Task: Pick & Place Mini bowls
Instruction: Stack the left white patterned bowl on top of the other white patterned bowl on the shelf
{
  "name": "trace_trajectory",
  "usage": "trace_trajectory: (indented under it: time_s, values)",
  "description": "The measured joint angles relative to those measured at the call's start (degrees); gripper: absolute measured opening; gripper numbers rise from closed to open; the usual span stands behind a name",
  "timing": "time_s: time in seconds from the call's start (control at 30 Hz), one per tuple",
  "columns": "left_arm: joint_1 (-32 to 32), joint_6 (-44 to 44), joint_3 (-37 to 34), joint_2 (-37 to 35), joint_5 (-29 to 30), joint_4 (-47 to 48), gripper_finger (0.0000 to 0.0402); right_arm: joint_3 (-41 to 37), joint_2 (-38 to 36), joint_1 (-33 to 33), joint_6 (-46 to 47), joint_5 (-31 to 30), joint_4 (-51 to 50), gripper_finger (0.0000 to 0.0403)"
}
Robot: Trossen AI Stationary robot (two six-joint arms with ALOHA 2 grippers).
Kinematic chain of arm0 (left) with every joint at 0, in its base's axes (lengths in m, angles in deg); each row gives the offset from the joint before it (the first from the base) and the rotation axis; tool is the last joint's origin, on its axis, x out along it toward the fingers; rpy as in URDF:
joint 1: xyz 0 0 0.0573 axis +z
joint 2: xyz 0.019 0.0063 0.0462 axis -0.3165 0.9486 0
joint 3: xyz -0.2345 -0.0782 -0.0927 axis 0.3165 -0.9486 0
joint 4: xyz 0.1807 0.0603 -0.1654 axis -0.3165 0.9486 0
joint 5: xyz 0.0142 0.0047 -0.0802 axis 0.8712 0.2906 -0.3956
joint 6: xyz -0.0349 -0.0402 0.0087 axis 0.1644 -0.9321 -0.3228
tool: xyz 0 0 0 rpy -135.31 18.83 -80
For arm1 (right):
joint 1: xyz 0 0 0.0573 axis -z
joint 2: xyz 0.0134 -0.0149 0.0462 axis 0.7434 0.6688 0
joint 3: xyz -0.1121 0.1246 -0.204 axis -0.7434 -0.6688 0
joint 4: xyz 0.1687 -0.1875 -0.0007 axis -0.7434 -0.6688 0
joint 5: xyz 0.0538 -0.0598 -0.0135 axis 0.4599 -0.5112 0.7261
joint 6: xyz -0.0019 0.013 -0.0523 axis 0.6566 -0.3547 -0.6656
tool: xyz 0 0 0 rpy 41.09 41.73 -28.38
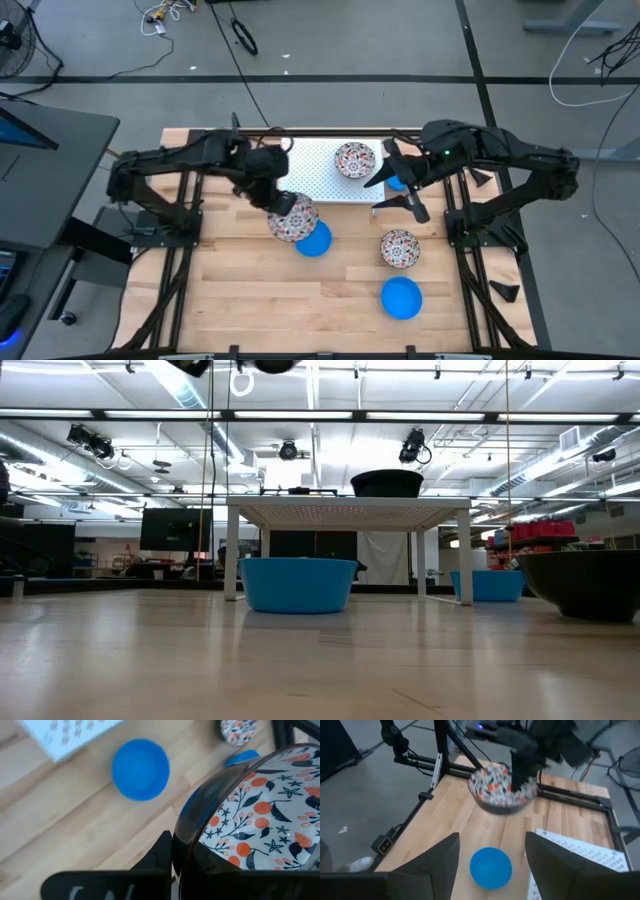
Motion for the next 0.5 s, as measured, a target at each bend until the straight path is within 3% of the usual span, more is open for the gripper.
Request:
trace_trajectory:
  time_s: [0.3, 0.5]
  values:
    - [2.61, 6.25, 13.18, 10.26, -1.88, 3.94, 0.0017, 1.44, 0.02, -2.12, -0.52, -0.19, -2.81, 0.0228]
    - [3.35, 8.40, 17.73, 14.73, -3.42, 5.47, 0.0017, 1.44, 0.02, -3.94, -1.56, -0.38, -2.76, 0.0228]
